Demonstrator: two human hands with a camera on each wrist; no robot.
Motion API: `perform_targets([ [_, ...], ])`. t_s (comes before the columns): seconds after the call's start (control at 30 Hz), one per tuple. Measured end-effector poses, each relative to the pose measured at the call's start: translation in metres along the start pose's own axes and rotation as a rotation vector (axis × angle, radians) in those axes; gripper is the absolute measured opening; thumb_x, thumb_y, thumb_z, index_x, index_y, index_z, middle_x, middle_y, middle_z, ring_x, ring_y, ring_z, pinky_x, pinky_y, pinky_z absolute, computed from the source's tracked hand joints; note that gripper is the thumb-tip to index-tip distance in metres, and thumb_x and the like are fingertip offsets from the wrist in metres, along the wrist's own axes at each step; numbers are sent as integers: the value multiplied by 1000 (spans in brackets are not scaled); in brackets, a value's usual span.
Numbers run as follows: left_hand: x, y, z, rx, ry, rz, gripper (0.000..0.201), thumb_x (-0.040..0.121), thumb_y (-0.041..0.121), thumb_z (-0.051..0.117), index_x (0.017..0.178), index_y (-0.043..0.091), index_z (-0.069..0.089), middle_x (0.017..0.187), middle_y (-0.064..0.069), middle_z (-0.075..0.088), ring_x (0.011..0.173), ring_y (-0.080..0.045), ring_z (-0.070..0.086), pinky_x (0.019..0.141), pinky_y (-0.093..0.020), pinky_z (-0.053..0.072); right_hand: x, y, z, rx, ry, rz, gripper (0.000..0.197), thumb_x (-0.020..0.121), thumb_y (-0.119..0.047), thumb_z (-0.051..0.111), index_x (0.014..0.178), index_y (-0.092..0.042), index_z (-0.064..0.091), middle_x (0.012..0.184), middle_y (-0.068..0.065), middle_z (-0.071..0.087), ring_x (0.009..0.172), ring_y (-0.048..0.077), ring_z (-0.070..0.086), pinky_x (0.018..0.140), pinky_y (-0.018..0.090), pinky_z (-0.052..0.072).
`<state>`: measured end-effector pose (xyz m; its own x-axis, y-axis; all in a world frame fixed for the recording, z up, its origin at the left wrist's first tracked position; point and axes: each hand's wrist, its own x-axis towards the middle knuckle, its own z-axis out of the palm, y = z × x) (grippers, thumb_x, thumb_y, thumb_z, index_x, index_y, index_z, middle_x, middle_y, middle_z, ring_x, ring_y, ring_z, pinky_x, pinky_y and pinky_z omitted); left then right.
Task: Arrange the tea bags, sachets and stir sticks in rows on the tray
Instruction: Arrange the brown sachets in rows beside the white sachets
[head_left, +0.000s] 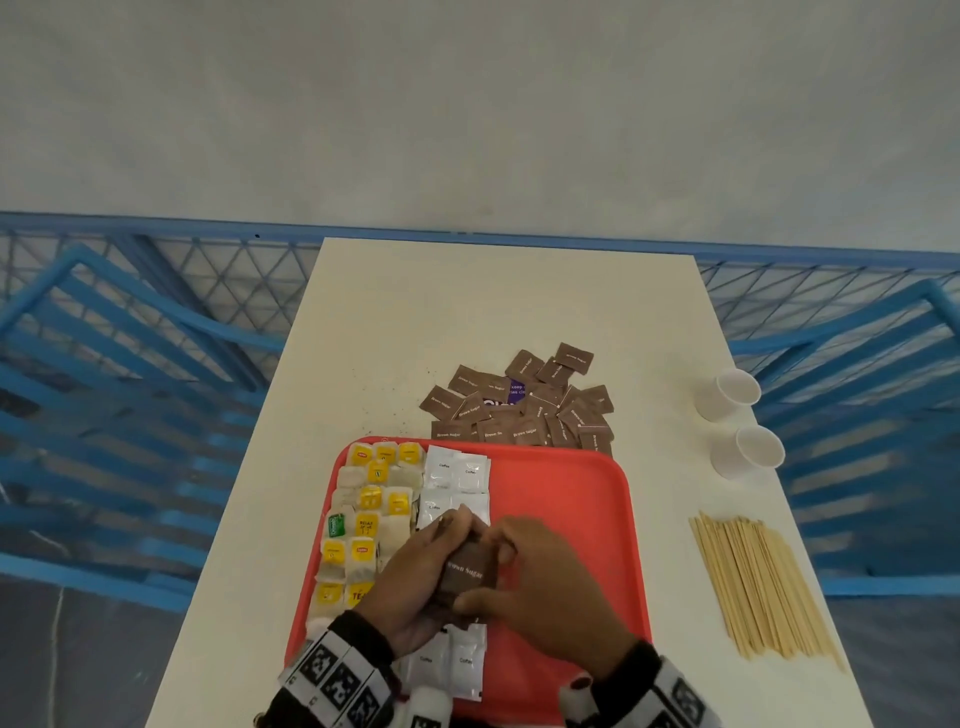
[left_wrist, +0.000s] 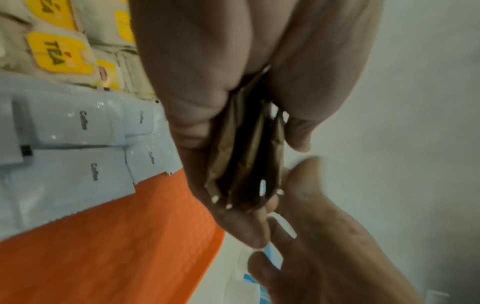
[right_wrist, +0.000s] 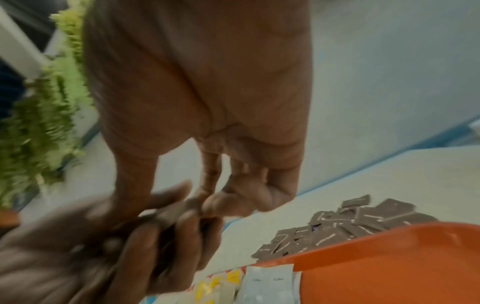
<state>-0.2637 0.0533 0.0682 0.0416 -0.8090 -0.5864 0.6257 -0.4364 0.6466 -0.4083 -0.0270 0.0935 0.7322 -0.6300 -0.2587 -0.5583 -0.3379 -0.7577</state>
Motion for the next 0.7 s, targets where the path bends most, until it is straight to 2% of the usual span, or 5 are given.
perform_targets([
  [0.17,-2,0,-1,68,-29,0,38,85,44,72,94,10,57,85,-20,58,64,-28,60,58,-35,53,0,6,3,125,30,84,32,69,-33,83,61,-35,52,70,-15,57,69,-1,51,61,13,34],
  [0.27,-6,0,-10,166,-55,17,35,88,34,73,93,4,56,92,-25,60,77,-37,64,59,-41,59,-2,11,-12,281,-15,133,16,80,-21,78,68,-24,67,60,-15,64,55,-1,55,58,15,42],
  [0.4,-6,3,-13,357,14,92,33,91,31,69,91,0,57,81,-21,64,64,-33,62,58,-41,58,-1,11,-22,354,17,121,21,90,-17,68,69,-20,71,55,-13,64,52,-2,54,58,15,42],
  [0.53,-1,7,-8,409,93,176,28,93,27,66,88,0,57,73,-17,64,51,-27,60,49,-34,54,-2,13,-19,477,73,163,13,88,-15,70,76,-13,73,66,-1,72,59,4,60,62,20,47],
  [0.7,2,12,-9,403,119,164,34,87,35,69,87,3,58,74,-13,65,52,-26,60,48,-34,54,-8,14,-22,562,-9,243,11,84,-16,76,80,-6,73,71,9,73,57,9,61,59,20,48],
])
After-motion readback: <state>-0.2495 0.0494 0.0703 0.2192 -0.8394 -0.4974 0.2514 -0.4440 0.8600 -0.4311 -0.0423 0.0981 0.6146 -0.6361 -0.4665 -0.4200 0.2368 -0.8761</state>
